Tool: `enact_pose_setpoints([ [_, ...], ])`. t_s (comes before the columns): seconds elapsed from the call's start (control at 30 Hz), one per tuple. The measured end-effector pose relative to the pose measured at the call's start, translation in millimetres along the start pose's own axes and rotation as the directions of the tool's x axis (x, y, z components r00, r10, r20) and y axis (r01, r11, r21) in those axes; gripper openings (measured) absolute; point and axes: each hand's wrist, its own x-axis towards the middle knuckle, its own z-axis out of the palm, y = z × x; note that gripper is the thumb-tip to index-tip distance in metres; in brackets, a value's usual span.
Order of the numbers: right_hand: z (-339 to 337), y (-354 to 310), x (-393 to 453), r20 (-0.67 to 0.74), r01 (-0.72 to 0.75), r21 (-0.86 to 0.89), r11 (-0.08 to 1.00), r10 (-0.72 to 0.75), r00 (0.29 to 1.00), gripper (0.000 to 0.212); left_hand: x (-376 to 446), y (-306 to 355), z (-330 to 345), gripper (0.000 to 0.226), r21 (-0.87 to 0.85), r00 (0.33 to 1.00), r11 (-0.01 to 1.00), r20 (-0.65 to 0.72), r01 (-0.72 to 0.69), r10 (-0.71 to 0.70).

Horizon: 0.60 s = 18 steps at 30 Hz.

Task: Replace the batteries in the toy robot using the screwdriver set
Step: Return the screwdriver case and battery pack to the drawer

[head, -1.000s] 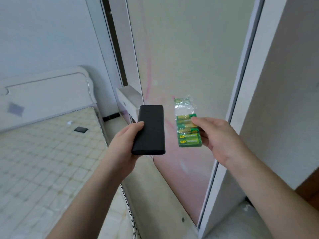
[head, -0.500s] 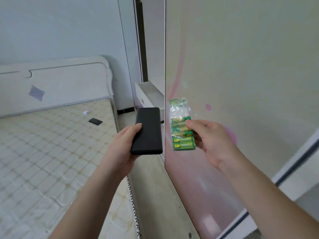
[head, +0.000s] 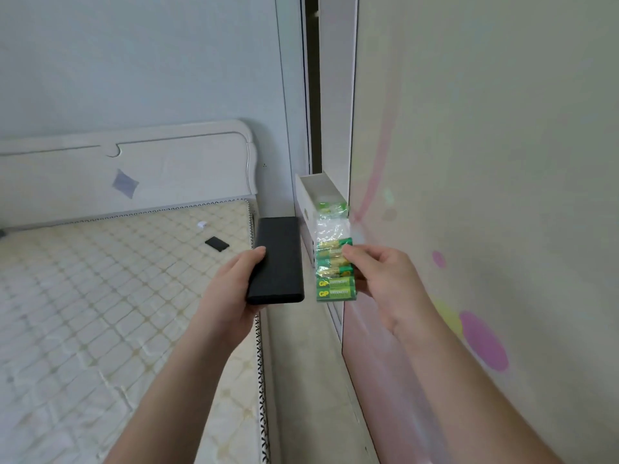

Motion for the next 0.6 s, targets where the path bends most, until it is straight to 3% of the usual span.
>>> enact_pose_setpoints([
  [0.33,22.8,12.1,68.1,0.029,0.0,-0.005,1.0,0.0,1.0,0.007,53.2,4.9,-6.7,0.018,-0.004,0.998,0.999,-0.053,-0.035,0.035],
  [0.6,61.3,18.6,162.7,0.058,0.051,-0.061,0.997,-0.048,0.997,0.011,159.4,22.3,-18.7,0.017,0.062,0.995,0.995,-0.046,-0.083,0.086],
])
